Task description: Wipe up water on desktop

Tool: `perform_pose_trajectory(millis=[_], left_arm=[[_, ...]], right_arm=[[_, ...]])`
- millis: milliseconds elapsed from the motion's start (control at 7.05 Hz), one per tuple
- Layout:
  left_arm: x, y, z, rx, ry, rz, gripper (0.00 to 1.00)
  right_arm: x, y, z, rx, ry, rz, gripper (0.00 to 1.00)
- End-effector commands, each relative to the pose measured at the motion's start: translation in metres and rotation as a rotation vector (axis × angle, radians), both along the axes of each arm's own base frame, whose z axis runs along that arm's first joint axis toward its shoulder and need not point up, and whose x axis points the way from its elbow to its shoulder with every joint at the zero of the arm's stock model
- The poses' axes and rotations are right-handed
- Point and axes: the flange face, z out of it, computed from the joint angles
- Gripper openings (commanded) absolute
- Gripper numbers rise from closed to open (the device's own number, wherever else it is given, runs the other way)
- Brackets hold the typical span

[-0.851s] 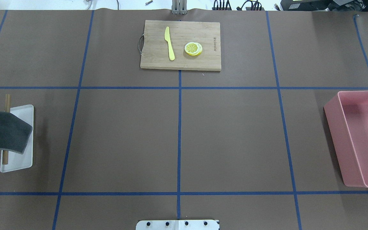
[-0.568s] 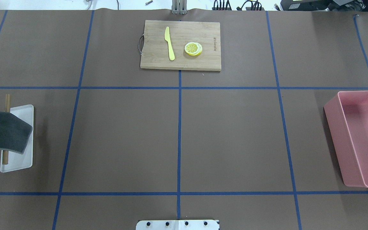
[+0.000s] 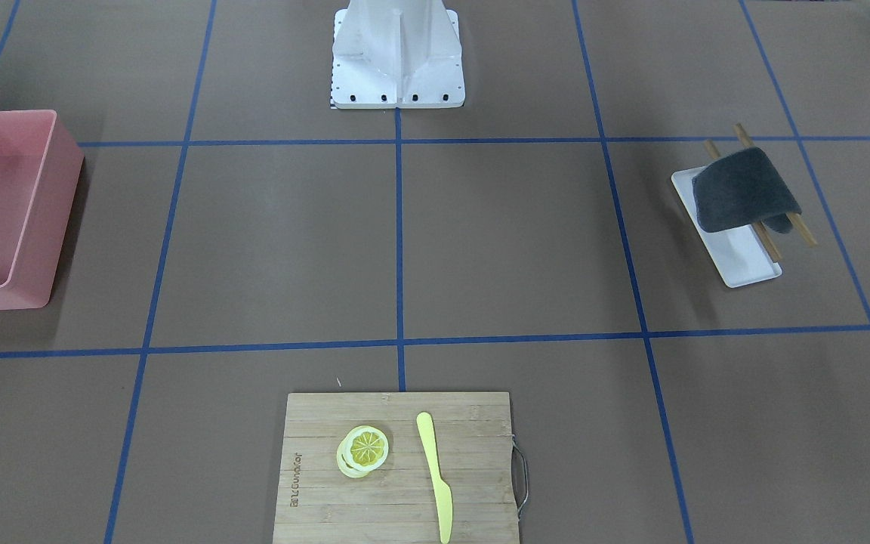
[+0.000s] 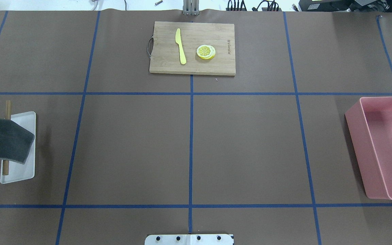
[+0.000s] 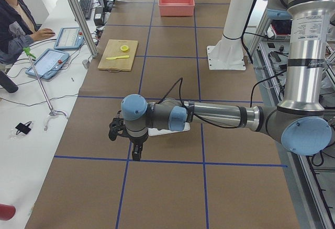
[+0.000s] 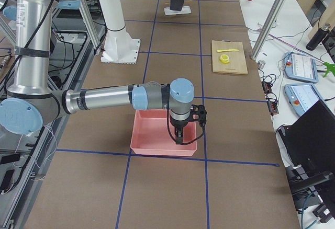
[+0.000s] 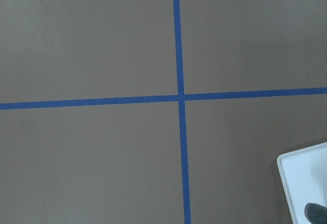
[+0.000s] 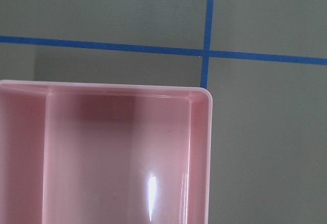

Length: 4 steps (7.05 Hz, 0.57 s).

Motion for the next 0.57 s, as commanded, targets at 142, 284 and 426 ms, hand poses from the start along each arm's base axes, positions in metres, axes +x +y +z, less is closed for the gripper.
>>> perform_pose_trajectory(millis=[142,284,426], left_arm=[[0.0002,0.0042,0.004,-0.004,0.002,0.0,0.98],[0.0006,0.0082,0.0083,-0.008,0.008,0.002,0.98],[0.0005,0.0082,0.007,-0.007,0.007,0.0,0.98]], right_arm=[[-0.0011,0.0003,0.001,0.002,-0.006,-0.003,1.0],[-0.0012,-0.0005,-0.0009,0.007,-0.008,-0.002,1.0],[-0.0018,-0.0012,-0.0014,0.008,-0.006,-0.004,1.0]])
